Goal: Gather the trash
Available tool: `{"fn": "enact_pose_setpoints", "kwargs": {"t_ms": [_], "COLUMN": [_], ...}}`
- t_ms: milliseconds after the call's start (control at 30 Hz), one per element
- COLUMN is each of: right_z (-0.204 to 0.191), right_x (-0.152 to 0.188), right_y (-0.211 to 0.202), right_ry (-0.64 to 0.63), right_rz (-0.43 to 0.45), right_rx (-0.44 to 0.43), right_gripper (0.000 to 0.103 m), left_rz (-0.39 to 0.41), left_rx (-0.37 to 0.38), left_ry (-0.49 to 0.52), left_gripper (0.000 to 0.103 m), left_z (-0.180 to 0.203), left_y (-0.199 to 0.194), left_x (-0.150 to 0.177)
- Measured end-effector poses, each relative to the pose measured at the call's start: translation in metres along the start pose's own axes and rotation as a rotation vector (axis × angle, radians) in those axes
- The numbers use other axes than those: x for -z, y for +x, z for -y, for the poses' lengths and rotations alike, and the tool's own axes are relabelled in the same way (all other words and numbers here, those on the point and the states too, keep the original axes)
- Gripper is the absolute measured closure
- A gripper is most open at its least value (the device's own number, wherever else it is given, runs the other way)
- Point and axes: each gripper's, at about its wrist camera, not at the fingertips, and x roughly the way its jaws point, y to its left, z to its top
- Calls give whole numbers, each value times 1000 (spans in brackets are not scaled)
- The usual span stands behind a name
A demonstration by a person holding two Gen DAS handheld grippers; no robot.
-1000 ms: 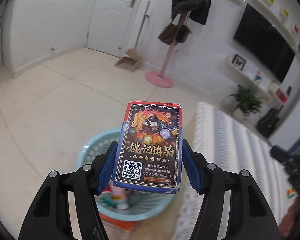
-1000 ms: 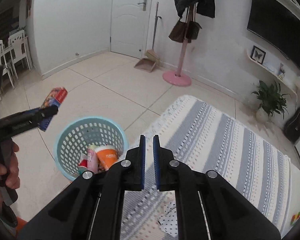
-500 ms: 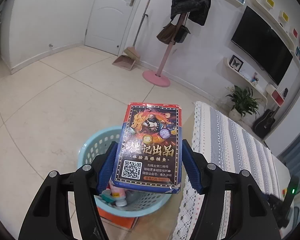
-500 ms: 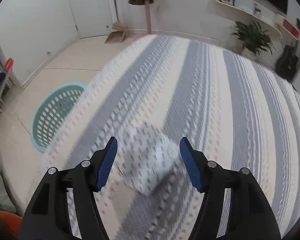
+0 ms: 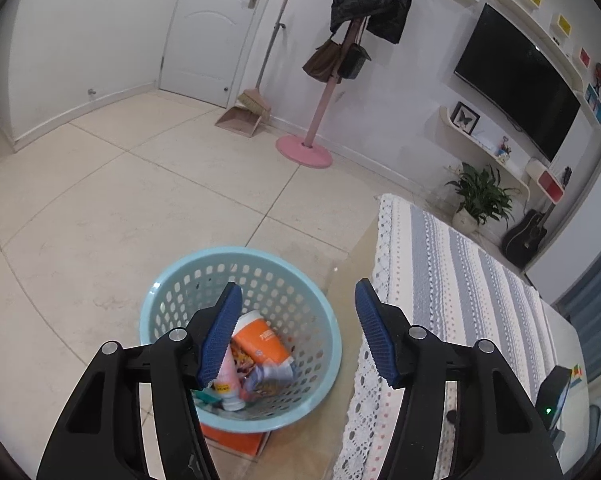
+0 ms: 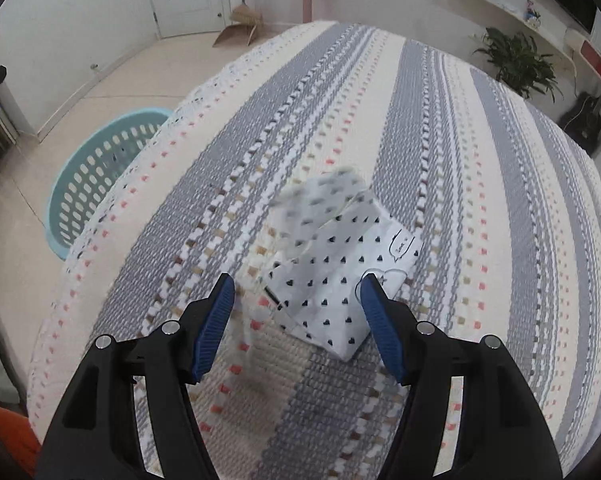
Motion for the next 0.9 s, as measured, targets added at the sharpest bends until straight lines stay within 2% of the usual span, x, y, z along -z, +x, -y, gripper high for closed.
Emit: {"fn": "enact_pose_setpoints", "kwargs": {"t_ms": [67,133,200,233,300,367,467,700,833,900], "right_z": [0,2,6,10,17,18,8,-60,-113,-138], "right_x": [-2,-3,-3,-4,-5,-6,-13,-72,-99,-107], "right_y": [2,3,3,3,1,-3,-18,-71,-73,-60], "right_ry": [2,12,17,22,53,58,22,-109,-193,-226], "right_rz": [2,6,12,12,8,14,68,235,243,212], "right_rx": [-1,-7,4,0,-40,-38,-31,-140,-231,-287], "right_gripper": [42,47,70,74,89,95,96,96,96,96], "left_rz": [-11,-19,-23,-23,-21,-17,-7,52,76,77], "left_rx": [-7,-5,-4,-5,-6,-5,0,-28,-46,-60], "left_ry": [-6,-16,-19,-17,-11,-9,-10,-38,-96,-128], "left_gripper": [47,46,46,46,46,46,47,47,46,46], "left_z": [0,-1,-1,0,2,5,5,-8,-25,-36], "left_y": [4,6,7,7,7,6,4,-10,-17,-19], "left_x": [1,1,2,3,3,5,5,1,-3,-5]}}
